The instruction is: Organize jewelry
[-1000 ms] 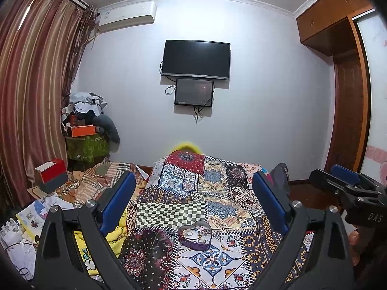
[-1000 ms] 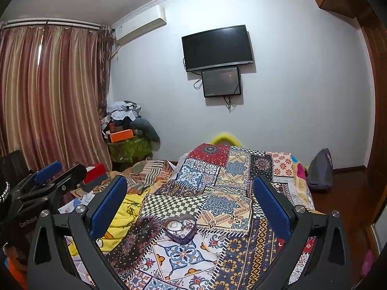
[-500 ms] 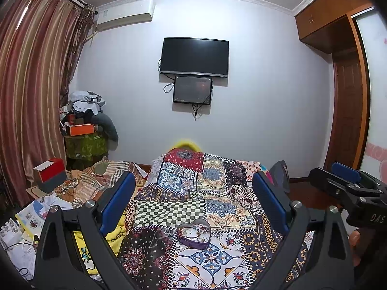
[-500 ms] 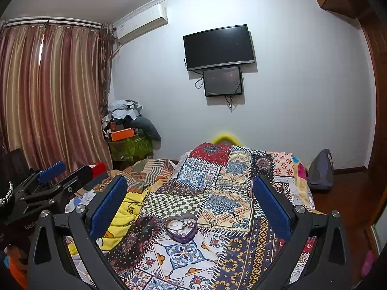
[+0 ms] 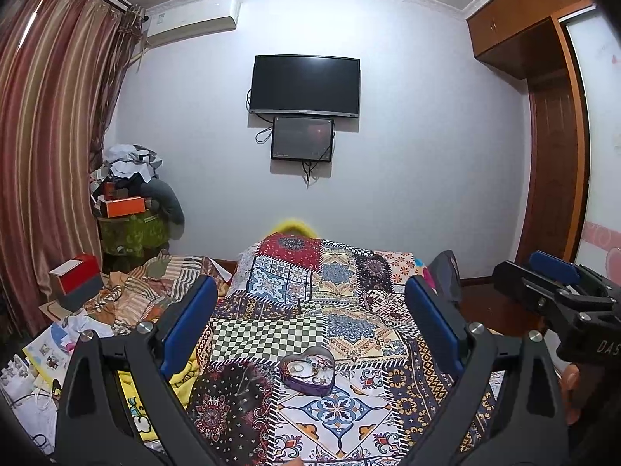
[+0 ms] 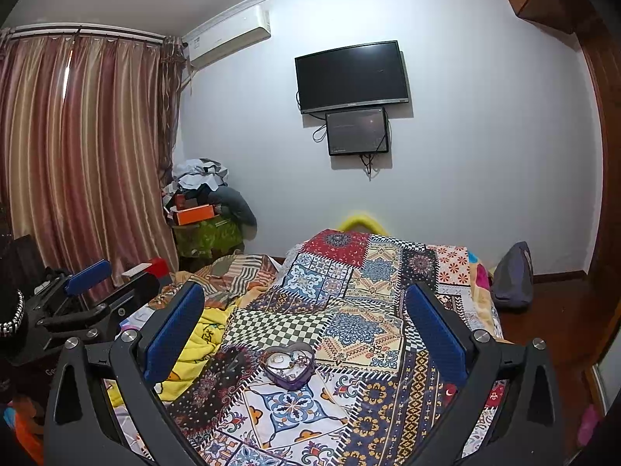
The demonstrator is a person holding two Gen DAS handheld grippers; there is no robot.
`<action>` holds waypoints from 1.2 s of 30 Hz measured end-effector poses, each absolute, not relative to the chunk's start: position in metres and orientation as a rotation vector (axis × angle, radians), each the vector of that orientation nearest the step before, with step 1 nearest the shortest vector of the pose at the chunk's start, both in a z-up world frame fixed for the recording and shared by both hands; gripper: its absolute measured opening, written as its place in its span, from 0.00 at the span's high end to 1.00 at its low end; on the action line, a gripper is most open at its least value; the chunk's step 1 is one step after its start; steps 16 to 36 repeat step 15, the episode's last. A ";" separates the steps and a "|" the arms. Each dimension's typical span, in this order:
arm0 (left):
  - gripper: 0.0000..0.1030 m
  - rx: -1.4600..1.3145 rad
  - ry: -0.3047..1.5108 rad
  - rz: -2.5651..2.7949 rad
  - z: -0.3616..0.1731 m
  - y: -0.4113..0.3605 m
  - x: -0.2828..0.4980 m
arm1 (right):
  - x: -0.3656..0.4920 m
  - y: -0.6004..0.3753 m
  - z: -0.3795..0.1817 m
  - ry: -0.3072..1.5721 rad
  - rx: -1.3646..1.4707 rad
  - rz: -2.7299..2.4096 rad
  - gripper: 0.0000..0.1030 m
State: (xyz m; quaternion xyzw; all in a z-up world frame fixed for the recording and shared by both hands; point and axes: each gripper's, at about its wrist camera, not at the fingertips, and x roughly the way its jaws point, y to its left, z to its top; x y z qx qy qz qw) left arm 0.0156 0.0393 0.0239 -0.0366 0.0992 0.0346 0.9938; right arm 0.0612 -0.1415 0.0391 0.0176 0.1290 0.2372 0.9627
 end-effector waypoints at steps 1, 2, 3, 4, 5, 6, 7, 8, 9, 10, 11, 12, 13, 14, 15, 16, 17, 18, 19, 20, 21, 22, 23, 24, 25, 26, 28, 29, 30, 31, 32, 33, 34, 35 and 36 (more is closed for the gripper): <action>0.05 -0.077 0.199 0.068 0.024 0.040 0.016 | 0.061 -0.141 0.039 0.261 0.034 0.481 0.00; 0.05 -0.081 0.200 0.065 0.024 0.041 0.016 | 0.061 -0.141 0.039 0.261 0.033 0.481 0.00; 0.05 -0.084 0.201 0.063 0.024 0.041 0.016 | 0.061 -0.141 0.039 0.261 0.033 0.481 0.00; 0.05 -0.087 0.202 0.061 0.024 0.042 0.017 | 0.062 -0.140 0.039 0.262 0.033 0.481 0.00; 0.05 -0.090 0.203 0.057 0.024 0.043 0.018 | 0.062 -0.140 0.039 0.263 0.034 0.482 0.00; 0.05 -0.090 0.204 0.055 0.024 0.043 0.017 | 0.062 -0.140 0.039 0.264 0.034 0.482 0.00; 0.05 -0.089 0.206 0.054 0.024 0.042 0.018 | 0.062 -0.140 0.038 0.264 0.034 0.482 0.00; 0.05 -0.087 0.207 0.056 0.023 0.042 0.017 | 0.062 -0.140 0.038 0.265 0.034 0.483 0.00; 0.05 -0.086 0.207 0.058 0.022 0.041 0.018 | 0.062 -0.140 0.038 0.265 0.034 0.483 0.00; 0.05 -0.085 0.208 0.057 0.022 0.042 0.017 | 0.062 -0.140 0.038 0.266 0.033 0.483 0.00; 0.05 -0.086 0.209 0.054 0.022 0.042 0.018 | 0.062 -0.140 0.038 0.266 0.033 0.483 0.00; 0.05 -0.087 0.210 0.052 0.021 0.042 0.017 | 0.062 -0.140 0.038 0.265 0.032 0.482 0.00; 0.05 -0.088 0.211 0.051 0.021 0.043 0.018 | 0.062 -0.140 0.038 0.265 0.033 0.482 0.00; 0.05 -0.086 0.211 0.053 0.021 0.043 0.017 | 0.062 -0.140 0.038 0.265 0.033 0.481 0.00; 0.05 -0.082 0.211 0.057 0.021 0.043 0.017 | 0.062 -0.140 0.038 0.266 0.034 0.481 0.00; 0.05 -0.082 0.211 0.057 0.021 0.043 0.017 | 0.062 -0.140 0.038 0.266 0.034 0.481 0.00; 0.05 -0.082 0.211 0.057 0.021 0.043 0.017 | 0.062 -0.140 0.038 0.266 0.034 0.481 0.00; 0.05 -0.082 0.211 0.057 0.021 0.043 0.017 | 0.062 -0.140 0.038 0.266 0.034 0.481 0.00; 0.05 -0.082 0.211 0.057 0.021 0.043 0.017 | 0.062 -0.140 0.038 0.266 0.034 0.481 0.00; 0.05 -0.082 0.211 0.057 0.021 0.043 0.017 | 0.062 -0.140 0.038 0.266 0.034 0.481 0.00; 0.05 -0.082 0.211 0.057 0.021 0.043 0.017 | 0.062 -0.140 0.038 0.266 0.034 0.481 0.00; 0.05 -0.082 0.211 0.057 0.021 0.043 0.017 | 0.062 -0.140 0.038 0.266 0.034 0.481 0.00; 0.05 -0.082 0.211 0.057 0.021 0.043 0.017 | 0.062 -0.140 0.038 0.266 0.034 0.481 0.00; 0.05 -0.082 0.211 0.057 0.021 0.043 0.017 | 0.062 -0.140 0.038 0.266 0.034 0.481 0.00; 0.05 -0.082 0.211 0.057 0.021 0.043 0.017 | 0.062 -0.140 0.038 0.266 0.034 0.481 0.00; 0.05 -0.082 0.211 0.057 0.021 0.043 0.017 | 0.062 -0.140 0.038 0.266 0.034 0.481 0.00; 0.05 -0.082 0.211 0.057 0.021 0.043 0.017 | 0.062 -0.140 0.038 0.266 0.034 0.481 0.00; 0.05 -0.082 0.211 0.057 0.021 0.043 0.017 | 0.062 -0.140 0.038 0.266 0.034 0.481 0.00; 0.05 -0.082 0.211 0.057 0.021 0.043 0.017 | 0.062 -0.140 0.038 0.266 0.034 0.481 0.00; 0.05 -0.082 0.211 0.057 0.021 0.043 0.017 | 0.062 -0.140 0.038 0.266 0.034 0.481 0.00; 0.05 -0.082 0.211 0.057 0.021 0.043 0.017 | 0.062 -0.140 0.038 0.266 0.034 0.481 0.00; 0.05 -0.082 0.211 0.057 0.021 0.043 0.017 | 0.062 -0.140 0.038 0.266 0.034 0.481 0.00; 0.05 -0.082 0.211 0.057 0.021 0.043 0.017 | 0.062 -0.140 0.038 0.266 0.034 0.481 0.00; 0.05 -0.082 0.211 0.057 0.021 0.043 0.017 | 0.062 -0.140 0.038 0.266 0.034 0.481 0.00; 0.05 -0.082 0.211 0.057 0.021 0.043 0.017 | 0.062 -0.140 0.038 0.266 0.034 0.481 0.00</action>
